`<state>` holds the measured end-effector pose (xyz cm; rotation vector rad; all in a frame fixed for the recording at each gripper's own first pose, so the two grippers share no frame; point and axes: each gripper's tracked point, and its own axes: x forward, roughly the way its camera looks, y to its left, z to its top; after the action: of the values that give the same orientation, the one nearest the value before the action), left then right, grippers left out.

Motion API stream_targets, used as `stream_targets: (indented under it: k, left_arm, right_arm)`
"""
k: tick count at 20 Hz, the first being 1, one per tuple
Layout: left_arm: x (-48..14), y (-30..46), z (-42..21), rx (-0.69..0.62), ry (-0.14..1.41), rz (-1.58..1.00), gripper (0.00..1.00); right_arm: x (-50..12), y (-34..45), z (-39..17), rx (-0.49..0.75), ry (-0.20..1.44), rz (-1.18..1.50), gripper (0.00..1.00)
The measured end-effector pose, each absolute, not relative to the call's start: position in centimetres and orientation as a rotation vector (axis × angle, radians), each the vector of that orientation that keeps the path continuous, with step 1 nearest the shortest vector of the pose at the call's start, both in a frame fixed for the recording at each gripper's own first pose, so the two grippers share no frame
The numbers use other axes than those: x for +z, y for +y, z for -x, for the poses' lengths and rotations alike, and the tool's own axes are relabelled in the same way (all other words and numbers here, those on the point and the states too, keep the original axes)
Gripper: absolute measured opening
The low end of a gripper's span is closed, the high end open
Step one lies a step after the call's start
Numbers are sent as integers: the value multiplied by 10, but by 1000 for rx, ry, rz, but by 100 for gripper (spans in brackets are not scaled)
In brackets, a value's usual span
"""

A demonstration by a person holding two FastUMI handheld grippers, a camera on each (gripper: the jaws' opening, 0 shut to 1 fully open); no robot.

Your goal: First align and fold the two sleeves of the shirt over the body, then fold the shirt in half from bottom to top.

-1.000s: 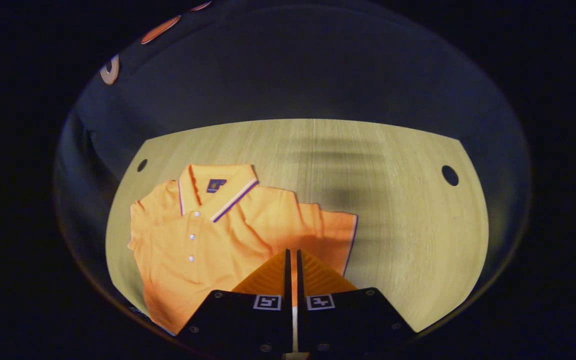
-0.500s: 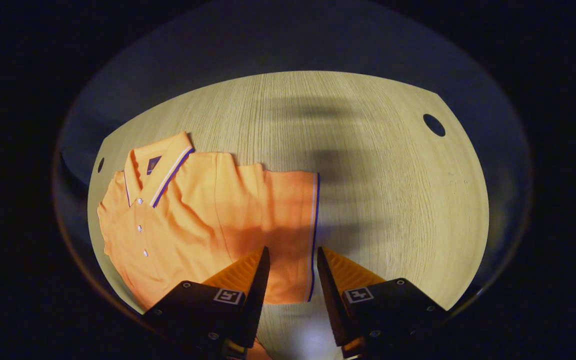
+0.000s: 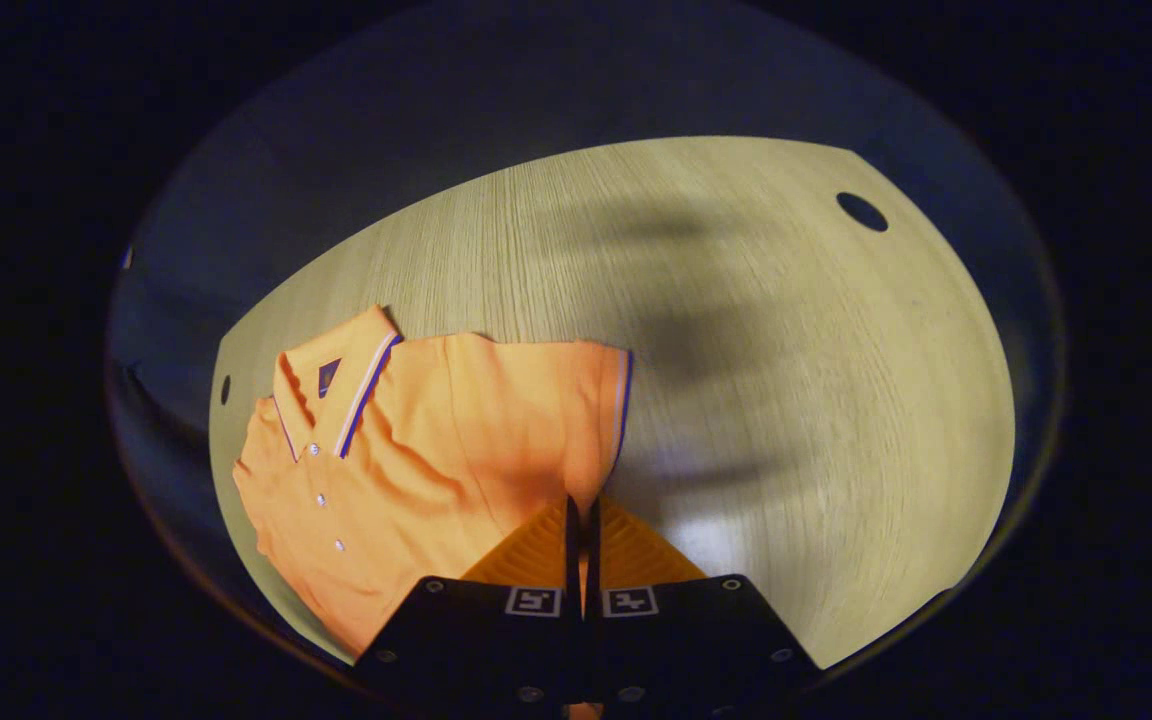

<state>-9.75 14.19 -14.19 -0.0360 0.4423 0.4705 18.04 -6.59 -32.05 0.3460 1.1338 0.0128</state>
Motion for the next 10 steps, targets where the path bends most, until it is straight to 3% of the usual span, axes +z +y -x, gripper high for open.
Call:
stream_targets:
  k: [10]
  left_arm:
    - [-147,145,87,434,428,72,99]
  right_arm:
    - [-253,8,-191,181,1024,-326,2]
